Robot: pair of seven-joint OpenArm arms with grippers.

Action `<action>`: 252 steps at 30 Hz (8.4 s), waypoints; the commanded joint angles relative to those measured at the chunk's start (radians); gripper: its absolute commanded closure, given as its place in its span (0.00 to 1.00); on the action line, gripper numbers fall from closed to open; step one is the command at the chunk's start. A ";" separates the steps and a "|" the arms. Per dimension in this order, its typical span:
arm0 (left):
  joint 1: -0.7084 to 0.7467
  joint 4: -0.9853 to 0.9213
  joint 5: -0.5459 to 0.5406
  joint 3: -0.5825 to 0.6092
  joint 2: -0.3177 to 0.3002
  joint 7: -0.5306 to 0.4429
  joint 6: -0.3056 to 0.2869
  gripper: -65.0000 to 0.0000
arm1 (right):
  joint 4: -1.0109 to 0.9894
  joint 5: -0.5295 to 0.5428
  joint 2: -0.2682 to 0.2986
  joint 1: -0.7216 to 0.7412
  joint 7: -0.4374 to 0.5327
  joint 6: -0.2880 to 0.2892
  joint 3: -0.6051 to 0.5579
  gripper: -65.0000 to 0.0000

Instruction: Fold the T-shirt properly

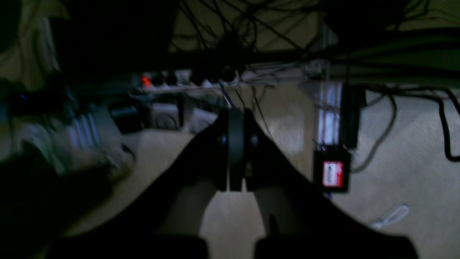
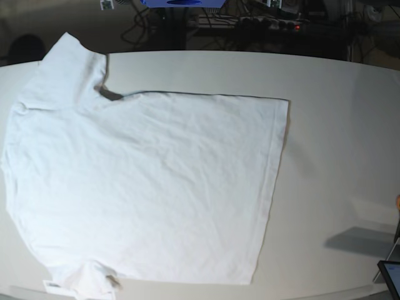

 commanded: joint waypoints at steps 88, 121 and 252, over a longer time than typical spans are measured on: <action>0.194 1.258 -0.242 -0.143 -0.140 0.309 -0.006 1.00 | 1.028 0.810 -0.130 0.161 -1.324 0.488 0.978 0.26; 0.194 1.216 -0.242 -0.142 -0.140 0.303 -0.006 1.00 | 0.876 0.915 0.029 0.293 -1.308 0.488 0.949 0.08; -0.020 0.962 -0.876 0.095 -0.139 0.502 -0.008 1.00 | 0.864 0.904 -0.061 0.255 -1.350 0.488 0.823 1.00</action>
